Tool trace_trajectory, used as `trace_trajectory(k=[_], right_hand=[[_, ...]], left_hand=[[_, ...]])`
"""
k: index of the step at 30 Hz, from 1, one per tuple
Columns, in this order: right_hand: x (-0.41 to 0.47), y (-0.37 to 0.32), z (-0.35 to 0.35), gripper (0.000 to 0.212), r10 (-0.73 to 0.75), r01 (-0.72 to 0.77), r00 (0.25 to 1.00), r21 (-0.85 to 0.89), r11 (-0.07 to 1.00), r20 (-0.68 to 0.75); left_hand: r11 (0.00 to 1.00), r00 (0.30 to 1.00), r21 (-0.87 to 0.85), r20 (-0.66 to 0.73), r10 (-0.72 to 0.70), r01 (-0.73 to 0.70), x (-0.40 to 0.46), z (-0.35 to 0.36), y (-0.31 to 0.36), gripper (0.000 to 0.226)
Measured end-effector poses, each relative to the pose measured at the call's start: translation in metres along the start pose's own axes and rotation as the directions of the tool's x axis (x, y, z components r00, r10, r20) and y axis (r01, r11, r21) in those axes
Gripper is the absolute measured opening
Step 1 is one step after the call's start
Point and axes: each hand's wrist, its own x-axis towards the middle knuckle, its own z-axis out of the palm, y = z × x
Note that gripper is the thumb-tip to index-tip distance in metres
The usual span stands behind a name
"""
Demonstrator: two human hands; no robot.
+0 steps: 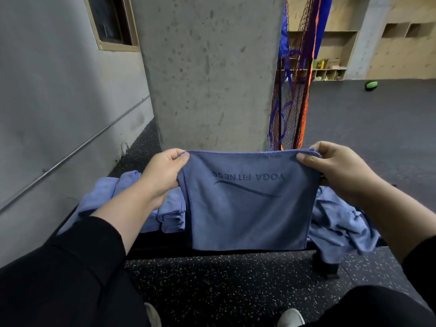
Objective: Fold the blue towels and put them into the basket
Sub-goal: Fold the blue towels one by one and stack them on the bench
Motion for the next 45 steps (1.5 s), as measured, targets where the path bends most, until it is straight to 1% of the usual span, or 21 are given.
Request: trace_trajectory(k=[3, 6, 10, 12, 14, 16, 17, 18, 19, 20, 21, 22, 23, 24, 26, 27, 31, 34, 38, 42, 45], right_hand=[[-0.006, 0.008, -0.001, 0.014, 0.025, -0.025, 0.999, -0.003, 1.0, 0.024], [0.001, 0.016, -0.003, 0.015, 0.053, -0.053, 0.998, 0.0, 0.999, 0.013], [0.037, 0.03, -0.002, 0.028, 0.07, -0.072, 0.996, -0.04, 0.997, -0.046], [0.07, 0.041, 0.004, 0.029, 0.067, -0.077, 0.995, -0.127, 0.989, -0.079], [0.113, 0.057, 0.012, 0.032, 0.051, -0.082, 0.992, -0.294, 0.952, -0.112], [0.15, 0.075, 0.027, 0.04, 0.032, -0.104, 0.989, -0.539, 0.836, -0.142], [0.162, 0.086, 0.037, 0.047, 0.03, -0.119, 0.988, -0.627, 0.77, -0.151], [0.166, 0.099, 0.05, 0.052, 0.02, -0.114, 0.989, -0.666, 0.737, -0.147], [0.163, 0.116, 0.066, 0.051, -0.005, -0.085, 0.991, -0.679, 0.729, -0.13], [0.153, 0.134, 0.084, 0.046, -0.036, -0.042, 0.994, -0.686, 0.726, -0.099], [0.137, 0.156, 0.104, 0.042, -0.046, 0.0, 0.998, -0.692, 0.722, -0.048], [0.118, 0.178, 0.122, 0.041, -0.011, 0.023, 1.0, -0.7, 0.714, 0.021], [0.1, 0.199, 0.137, 0.045, 0.062, 0.028, 0.993, -0.723, 0.691, 0.097], [0.085, 0.217, 0.148, 0.051, 0.148, 0.021, 0.977, -0.762, 0.647, 0.152], [0.07, 0.248, 0.158, 0.063, 0.273, 0.004, 0.945, -0.838, 0.545, 0.182], [0.068, 0.256, 0.158, 0.066, 0.294, 0.012, 0.937, -0.861, 0.509, 0.187], [0.08, 0.267, 0.148, 0.072, 0.254, 0.105, 0.938, -0.891, 0.442, 0.237], [0.096, 0.272, 0.145, 0.073, 0.256, 0.118, 0.936, -0.899, 0.422, 0.243], [0.115, 0.279, 0.145, 0.073, 0.229, 0.141, 0.94, -0.9, 0.413, 0.253], [0.125, 0.282, 0.144, 0.071, 0.235, 0.125, 0.939, -0.883, 0.452, 0.253], [0.123, 0.279, 0.141, 0.063, 0.129, 0.141, 0.958, -0.816, 0.561, 0.254]], left_hand=[[0.999, 0.999, 0.029, 0.028, -0.035, 0.034, -0.005, 0.003, -0.012, 0.024], [0.995, 0.996, 0.074, 0.059, -0.066, 0.062, 0.002, 0.008, -0.023, 0.023], [0.989, 0.996, 0.135, 0.053, -0.074, 0.066, 0.033, 0.013, -0.036, 0.022], [0.978, 0.996, 0.192, 0.031, -0.084, 0.076, 0.065, 0.014, -0.044, 0.022], [0.952, 0.997, 0.297, -0.028, -0.071, 0.076, 0.108, 0.015, -0.056, 0.018], [0.84, 0.993, 0.537, -0.114, -0.021, 0.079, 0.144, 0.022, -0.069, 0.021], [0.759, 0.99, 0.647, -0.137, 0.017, 0.077, 0.153, 0.03, -0.078, 0.027], [0.698, 0.991, 0.714, -0.126, 0.048, 0.057, 0.155, 0.041, -0.088, 0.032], [0.661, 0.993, 0.751, -0.085, 0.081, 0.01, 0.151, 0.055, -0.103, 0.034], [0.629, 0.993, 0.774, 0.001, 0.117, -0.075, 0.142, 0.07, -0.121, 0.035], [0.604, 0.979, 0.773, 0.119, 0.163, -0.195, 0.129, 0.086, -0.14, 0.035], [0.57, 0.953, 0.764, 0.253, 0.168, -0.303, 0.113, 0.1, -0.162, 0.037], [0.519, 0.918, 0.763, 0.375, 0.129, -0.384, 0.097, 0.112, -0.183, 0.039], [0.461, 0.899, 0.794, 0.437, 0.02, -0.396, 0.084, 0.118, -0.201, 0.044], [0.322, 0.888, 0.879, 0.422, -0.182, -0.352, 0.071, 0.119, -0.231, 0.056], [0.303, 0.891, 0.891, 0.406, -0.204, -0.337, 0.069, 0.118, -0.24, 0.058], [0.329, 0.904, 0.895, 0.379, -0.2, -0.302, 0.084, 0.119, -0.248, 0.061], [0.301, 0.91, 0.906, 0.365, -0.196, -0.299, 0.095, 0.118, -0.252, 0.062], [0.303, 0.915, 0.906, 0.36, -0.181, -0.297, 0.112, 0.118, -0.256, 0.063], [0.31, 0.906, 0.9, 0.376, -0.194, -0.307, 0.125, 0.119, -0.253, 0.062], [0.335, 0.902, 0.888, 0.391, -0.184, -0.316, 0.117, 0.116, -0.249, 0.061]])
